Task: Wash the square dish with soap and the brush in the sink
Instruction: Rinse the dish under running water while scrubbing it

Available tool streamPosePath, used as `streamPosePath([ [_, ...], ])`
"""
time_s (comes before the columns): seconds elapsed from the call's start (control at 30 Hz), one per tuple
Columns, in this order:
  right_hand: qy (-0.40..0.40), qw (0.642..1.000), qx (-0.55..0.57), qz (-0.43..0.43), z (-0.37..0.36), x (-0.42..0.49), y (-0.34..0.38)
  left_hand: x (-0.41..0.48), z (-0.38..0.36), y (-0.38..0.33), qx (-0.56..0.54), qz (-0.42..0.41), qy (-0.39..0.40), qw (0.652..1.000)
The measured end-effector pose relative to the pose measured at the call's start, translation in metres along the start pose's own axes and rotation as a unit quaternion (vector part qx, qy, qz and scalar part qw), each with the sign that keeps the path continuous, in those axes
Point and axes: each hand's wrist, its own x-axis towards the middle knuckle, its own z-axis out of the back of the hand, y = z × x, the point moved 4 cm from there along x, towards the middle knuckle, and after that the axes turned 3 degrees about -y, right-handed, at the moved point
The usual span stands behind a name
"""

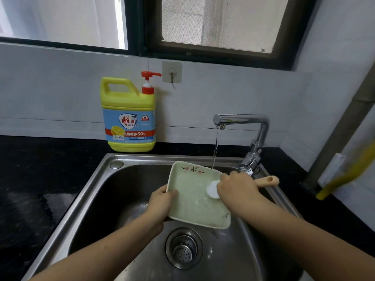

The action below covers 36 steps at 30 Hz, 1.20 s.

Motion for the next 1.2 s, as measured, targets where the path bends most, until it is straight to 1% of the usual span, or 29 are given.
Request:
streamPosePath([
  [0.1, -0.022, 0.999, -0.009, -0.037, -0.003, 0.01, -0.003, -0.005, -0.006, 0.004, -0.02, 0.049, 0.016, 0.998],
  [0.17, -0.057, 0.998, 0.013, -0.027, -0.005, 0.015, 0.001, -0.006, -0.006, 0.009, -0.045, 0.106, 0.021, 0.993],
  [0.23, -0.105, 0.993, 0.054, -0.013, -0.008, 0.019, 0.004, -0.004, -0.006, 0.012, -0.059, 0.152, 0.023, 0.986],
  [0.3, -0.112, 0.984, 0.137, 0.013, -0.02, 0.025, 0.01, -0.003, -0.007, 0.014, -0.056, 0.172, 0.031, 0.983],
  [0.4, -0.075, 0.968, 0.232, 0.059, -0.025, 0.031, 0.022, -0.005, -0.011, 0.018, -0.05, 0.184, 0.054, 0.98],
  [0.53, -0.039, 0.955, 0.279, 0.094, -0.027, 0.034, 0.026, -0.005, -0.009, 0.017, -0.041, 0.183, 0.041, 0.981],
  [0.67, -0.075, 0.969, 0.232, 0.035, -0.023, 0.032, 0.01, 0.001, -0.006, 0.017, -0.034, 0.183, 0.028, 0.982],
  [0.73, -0.101, 0.966, 0.231, 0.05, -0.021, 0.034, 0.018, 0.003, -0.006, 0.018, -0.037, 0.177, 0.031, 0.983],
  [0.8, -0.123, 0.955, 0.261, 0.068, -0.019, 0.036, 0.027, 0.004, -0.007, 0.018, -0.041, 0.167, 0.044, 0.984],
  [0.87, -0.135, 0.952, 0.265, 0.065, -0.017, 0.04, 0.026, 0.003, -0.008, 0.017, -0.043, 0.158, 0.056, 0.985],
  [0.93, -0.143, 0.963, 0.22, 0.062, -0.018, 0.043, 0.018, 0.003, -0.008, 0.017, -0.032, 0.145, 0.054, 0.987],
  [1.0, -0.172, 0.968, 0.164, 0.079, -0.016, 0.041, 0.011, 0.006, -0.008, 0.015, -0.017, 0.124, 0.044, 0.991],
  [1.07, -0.166, 0.977, 0.089, 0.098, -0.016, 0.038, 0.009, 0.008, -0.005, 0.013, 0.006, 0.096, 0.029, 0.995],
  [1.13, -0.159, 0.98, 0.063, 0.098, -0.02, 0.035, 0.003, 0.009, 0.0, 0.012, 0.024, 0.078, 0.014, 0.997],
  [1.2, -0.134, 0.986, 0.04, 0.088, -0.027, 0.031, -0.005, 0.01, 0.004, 0.009, 0.029, 0.06, 0.005, 0.998],
])
